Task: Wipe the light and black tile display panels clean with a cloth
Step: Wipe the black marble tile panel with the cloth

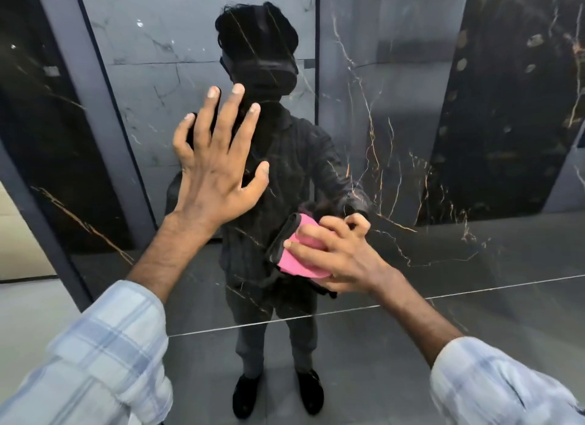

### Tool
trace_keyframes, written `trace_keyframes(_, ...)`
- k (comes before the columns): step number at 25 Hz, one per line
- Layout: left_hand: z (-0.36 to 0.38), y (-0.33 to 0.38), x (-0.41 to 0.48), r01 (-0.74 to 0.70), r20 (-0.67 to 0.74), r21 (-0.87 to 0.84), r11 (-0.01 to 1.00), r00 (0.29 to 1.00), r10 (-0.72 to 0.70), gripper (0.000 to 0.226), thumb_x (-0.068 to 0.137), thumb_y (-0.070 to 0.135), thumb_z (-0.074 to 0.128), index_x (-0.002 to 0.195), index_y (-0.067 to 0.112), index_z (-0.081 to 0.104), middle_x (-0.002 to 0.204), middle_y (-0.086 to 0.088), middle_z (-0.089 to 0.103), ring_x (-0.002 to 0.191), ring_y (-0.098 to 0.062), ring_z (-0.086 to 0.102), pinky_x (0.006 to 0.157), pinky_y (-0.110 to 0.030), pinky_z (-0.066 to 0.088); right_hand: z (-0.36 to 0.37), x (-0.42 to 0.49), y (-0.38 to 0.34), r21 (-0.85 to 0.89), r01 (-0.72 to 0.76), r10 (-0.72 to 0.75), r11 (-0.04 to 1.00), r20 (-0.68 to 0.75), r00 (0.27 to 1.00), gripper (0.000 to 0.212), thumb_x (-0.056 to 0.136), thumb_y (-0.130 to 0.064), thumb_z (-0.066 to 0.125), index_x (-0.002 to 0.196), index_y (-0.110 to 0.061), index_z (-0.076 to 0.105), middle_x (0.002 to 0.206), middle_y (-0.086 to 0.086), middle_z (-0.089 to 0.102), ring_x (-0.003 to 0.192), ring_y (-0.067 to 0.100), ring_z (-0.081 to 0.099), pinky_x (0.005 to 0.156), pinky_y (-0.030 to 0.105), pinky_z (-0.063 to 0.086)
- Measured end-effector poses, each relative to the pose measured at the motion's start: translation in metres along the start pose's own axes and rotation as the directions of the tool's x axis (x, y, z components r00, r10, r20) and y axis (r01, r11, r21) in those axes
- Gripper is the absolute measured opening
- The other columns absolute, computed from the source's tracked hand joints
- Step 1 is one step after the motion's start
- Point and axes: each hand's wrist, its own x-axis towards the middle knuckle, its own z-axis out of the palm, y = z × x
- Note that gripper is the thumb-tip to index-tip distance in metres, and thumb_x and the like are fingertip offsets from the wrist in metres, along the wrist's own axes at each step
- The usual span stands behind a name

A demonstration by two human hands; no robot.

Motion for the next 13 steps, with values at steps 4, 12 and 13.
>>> trace_keyframes(4, -0.011, -0.011, 0.031, -0.011, -0.103, 0.008, 1.000, 0.995, 0.012, 0.075, 0.093, 0.046, 0.057, 0.159, 0.014, 0.039, 0.166, -0.011, 0.036, 0.153, -0.028, 0.020, 0.119, -0.046, 0.009, -0.052, 0.063, 0.091, -0.014, -0.355, 0.340, 0.935, -0.257, 0.904, 0.070, 0.077, -0.048, 0.080, 0.140, -0.026, 0.061, 0.139, 0.000, 0.049, 0.120, 0.030, 0.045, 0.089, 0.043, 0.021)
trace_keyframes(12, -0.010, -0.029, 0.064, -0.037, -0.062, 0.025, 0.999, 0.997, 0.038, 0.075, 0.096, 0.044, 0.053, 0.162, 0.014, 0.034, 0.172, -0.013, 0.021, 0.159, -0.036, 0.016, 0.123, -0.058, 0.008, -0.032, 0.065, 0.054, -0.160, -0.149, 0.125, 0.976, -0.154, 0.980, 0.071, 0.084, -0.050, 0.061, 0.148, -0.023, 0.048, 0.145, -0.001, 0.043, 0.117, 0.032, 0.044, 0.085, 0.050, 0.032)
trace_keyframes(13, -0.008, -0.030, 0.062, -0.047, -0.065, 0.026, 0.999, 0.997, 0.048, 0.074, 0.096, 0.044, 0.053, 0.162, 0.013, 0.035, 0.171, -0.013, 0.023, 0.159, -0.036, 0.017, 0.124, -0.059, 0.010, -0.028, 0.059, 0.051, -0.167, 0.006, -0.019, 0.986, -0.073, 0.997, 0.067, 0.087, -0.052, 0.060, 0.148, -0.026, 0.049, 0.144, -0.004, 0.046, 0.117, 0.029, 0.046, 0.084, 0.049, 0.030)
